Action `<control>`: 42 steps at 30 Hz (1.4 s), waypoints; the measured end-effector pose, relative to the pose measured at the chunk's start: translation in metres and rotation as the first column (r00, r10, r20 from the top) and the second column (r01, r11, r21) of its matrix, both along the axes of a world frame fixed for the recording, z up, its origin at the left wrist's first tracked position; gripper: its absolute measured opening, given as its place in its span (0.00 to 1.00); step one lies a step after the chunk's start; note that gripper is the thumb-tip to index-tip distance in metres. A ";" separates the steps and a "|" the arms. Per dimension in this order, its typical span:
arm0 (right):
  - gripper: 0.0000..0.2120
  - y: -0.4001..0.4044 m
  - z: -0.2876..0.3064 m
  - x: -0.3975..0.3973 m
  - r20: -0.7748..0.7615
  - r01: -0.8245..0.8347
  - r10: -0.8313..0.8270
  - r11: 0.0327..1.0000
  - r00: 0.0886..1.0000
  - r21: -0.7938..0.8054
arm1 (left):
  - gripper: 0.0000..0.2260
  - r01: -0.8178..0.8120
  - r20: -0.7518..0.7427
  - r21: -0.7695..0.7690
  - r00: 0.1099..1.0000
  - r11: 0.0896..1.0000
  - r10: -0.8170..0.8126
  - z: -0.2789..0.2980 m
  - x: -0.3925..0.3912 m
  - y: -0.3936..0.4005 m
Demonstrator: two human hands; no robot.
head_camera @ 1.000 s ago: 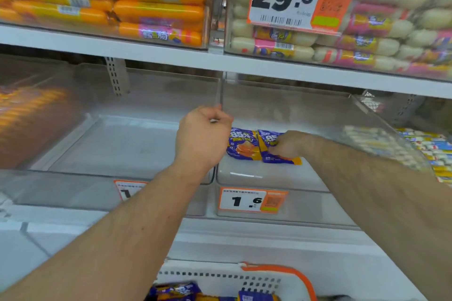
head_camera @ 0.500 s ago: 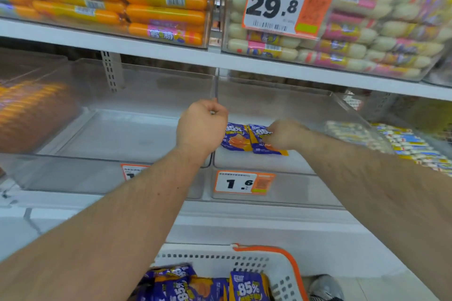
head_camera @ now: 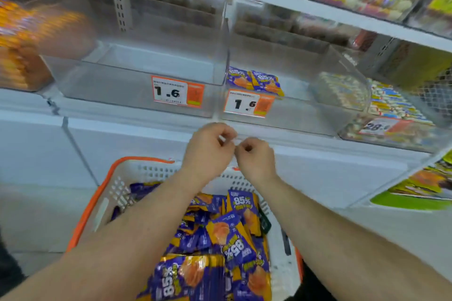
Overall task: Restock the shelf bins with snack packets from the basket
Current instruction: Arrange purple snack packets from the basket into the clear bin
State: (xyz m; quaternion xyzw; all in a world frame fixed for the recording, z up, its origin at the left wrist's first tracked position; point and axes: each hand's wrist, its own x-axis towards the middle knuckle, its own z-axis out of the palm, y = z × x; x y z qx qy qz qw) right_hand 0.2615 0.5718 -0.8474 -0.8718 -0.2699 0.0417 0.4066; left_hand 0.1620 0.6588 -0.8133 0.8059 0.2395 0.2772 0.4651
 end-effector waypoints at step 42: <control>0.14 -0.042 0.071 -0.035 0.170 -0.055 0.068 0.995 0.983 -0.079 | 0.06 -0.059 0.113 -0.606 0.981 0.793 0.160 -0.013 -0.029 -0.009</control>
